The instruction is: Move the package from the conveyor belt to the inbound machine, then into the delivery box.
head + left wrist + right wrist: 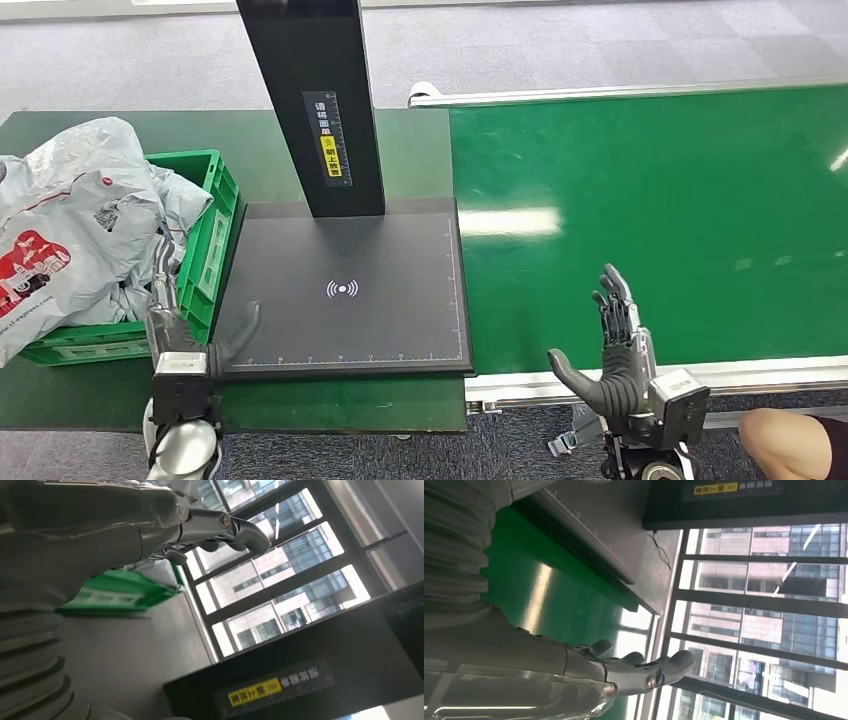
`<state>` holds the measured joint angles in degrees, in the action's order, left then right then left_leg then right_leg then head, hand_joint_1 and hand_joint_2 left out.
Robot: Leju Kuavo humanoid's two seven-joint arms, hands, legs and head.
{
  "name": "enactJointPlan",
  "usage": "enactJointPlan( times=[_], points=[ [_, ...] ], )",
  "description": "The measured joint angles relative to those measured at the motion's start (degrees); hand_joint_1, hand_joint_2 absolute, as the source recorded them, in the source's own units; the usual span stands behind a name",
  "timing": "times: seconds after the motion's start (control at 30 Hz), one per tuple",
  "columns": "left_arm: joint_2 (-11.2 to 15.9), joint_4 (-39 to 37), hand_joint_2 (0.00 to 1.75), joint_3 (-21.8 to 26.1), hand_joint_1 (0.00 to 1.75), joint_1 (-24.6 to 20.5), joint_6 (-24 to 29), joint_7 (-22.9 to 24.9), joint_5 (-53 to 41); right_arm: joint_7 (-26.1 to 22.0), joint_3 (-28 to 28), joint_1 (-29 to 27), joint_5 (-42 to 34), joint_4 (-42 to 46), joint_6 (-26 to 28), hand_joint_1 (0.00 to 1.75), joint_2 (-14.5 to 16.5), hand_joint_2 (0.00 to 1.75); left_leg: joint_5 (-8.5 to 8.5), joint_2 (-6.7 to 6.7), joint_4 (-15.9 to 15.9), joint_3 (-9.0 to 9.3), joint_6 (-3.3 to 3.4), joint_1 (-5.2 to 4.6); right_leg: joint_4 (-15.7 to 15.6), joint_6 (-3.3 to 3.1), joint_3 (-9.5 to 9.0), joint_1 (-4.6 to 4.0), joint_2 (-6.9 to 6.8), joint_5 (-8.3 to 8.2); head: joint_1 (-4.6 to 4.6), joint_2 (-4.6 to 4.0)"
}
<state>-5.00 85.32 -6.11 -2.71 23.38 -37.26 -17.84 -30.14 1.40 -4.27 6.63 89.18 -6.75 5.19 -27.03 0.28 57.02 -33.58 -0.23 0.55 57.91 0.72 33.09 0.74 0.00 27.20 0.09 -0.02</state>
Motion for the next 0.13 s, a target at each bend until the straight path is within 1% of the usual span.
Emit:
enactJointPlan(
  times=[0.13],
  points=[
    [-2.1,-0.5,1.75,-1.3,0.0,0.9,-1.4,1.4,0.6,0.7,-1.4,0.2,-1.3,-1.4,-0.9,0.0,0.3,1.75,0.0,0.0,0.0,0.0,0.0,0.0,0.0,0.0,0.0,0.0,0.0,0.0,0.0,0.01]
  ],
)
